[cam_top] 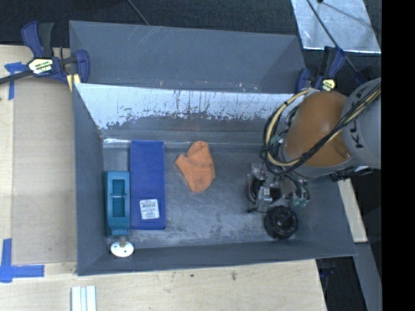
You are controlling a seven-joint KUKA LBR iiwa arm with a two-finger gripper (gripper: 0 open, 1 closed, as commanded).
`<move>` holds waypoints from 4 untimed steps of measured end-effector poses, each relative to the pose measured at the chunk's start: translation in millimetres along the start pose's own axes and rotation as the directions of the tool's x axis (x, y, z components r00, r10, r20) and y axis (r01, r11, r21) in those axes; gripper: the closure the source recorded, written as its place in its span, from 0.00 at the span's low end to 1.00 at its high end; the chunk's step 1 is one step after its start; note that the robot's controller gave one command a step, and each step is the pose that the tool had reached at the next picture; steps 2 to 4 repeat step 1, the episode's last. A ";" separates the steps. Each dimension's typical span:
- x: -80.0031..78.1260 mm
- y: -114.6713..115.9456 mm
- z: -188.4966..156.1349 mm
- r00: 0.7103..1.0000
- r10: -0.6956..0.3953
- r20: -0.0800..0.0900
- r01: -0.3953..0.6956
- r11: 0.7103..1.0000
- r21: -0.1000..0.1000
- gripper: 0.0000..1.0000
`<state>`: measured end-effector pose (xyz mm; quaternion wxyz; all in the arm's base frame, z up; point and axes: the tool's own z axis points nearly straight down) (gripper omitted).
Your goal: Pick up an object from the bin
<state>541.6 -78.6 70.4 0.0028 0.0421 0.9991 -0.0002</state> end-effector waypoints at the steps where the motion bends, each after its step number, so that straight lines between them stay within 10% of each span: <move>1: 0.0 0.0 0.0 1.000 0.000 0.000 0.000 1.000 0.000 1.00; 4: 0.0 0.0 0.0 1.000 0.000 0.000 0.000 1.000 0.000 1.00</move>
Offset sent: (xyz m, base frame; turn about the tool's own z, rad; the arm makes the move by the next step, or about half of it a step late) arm 0.0000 0.0000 0.0000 0.0000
